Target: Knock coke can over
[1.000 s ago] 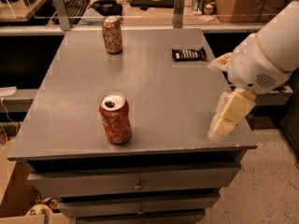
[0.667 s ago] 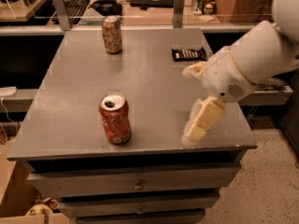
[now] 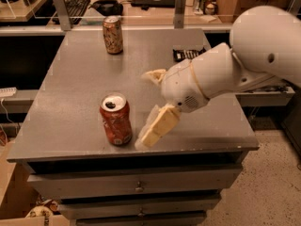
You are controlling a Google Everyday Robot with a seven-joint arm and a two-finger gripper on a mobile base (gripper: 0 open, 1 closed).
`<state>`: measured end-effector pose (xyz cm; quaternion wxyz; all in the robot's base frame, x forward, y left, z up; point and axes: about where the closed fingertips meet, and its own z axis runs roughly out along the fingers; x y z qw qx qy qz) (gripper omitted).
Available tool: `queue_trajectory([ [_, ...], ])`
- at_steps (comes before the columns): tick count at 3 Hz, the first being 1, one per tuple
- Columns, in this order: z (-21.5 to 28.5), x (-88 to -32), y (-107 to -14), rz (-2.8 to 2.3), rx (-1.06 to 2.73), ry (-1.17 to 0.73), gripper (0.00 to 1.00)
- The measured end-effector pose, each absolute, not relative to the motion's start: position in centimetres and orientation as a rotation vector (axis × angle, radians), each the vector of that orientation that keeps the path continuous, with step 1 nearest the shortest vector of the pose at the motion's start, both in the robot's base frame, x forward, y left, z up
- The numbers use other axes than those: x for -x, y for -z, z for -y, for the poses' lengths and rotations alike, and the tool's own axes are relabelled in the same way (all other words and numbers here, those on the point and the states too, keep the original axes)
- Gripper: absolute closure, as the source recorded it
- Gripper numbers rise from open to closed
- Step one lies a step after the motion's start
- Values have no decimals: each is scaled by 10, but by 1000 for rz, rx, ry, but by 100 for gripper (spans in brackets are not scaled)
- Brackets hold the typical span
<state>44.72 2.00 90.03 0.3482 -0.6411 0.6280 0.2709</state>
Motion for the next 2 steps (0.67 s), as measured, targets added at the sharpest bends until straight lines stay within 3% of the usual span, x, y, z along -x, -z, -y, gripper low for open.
queue_trajectory([
  [1, -46, -439, -890, -1581, 1628, -782, 0],
  [2, -67, -436, -880, -1568, 1575, -837, 16],
])
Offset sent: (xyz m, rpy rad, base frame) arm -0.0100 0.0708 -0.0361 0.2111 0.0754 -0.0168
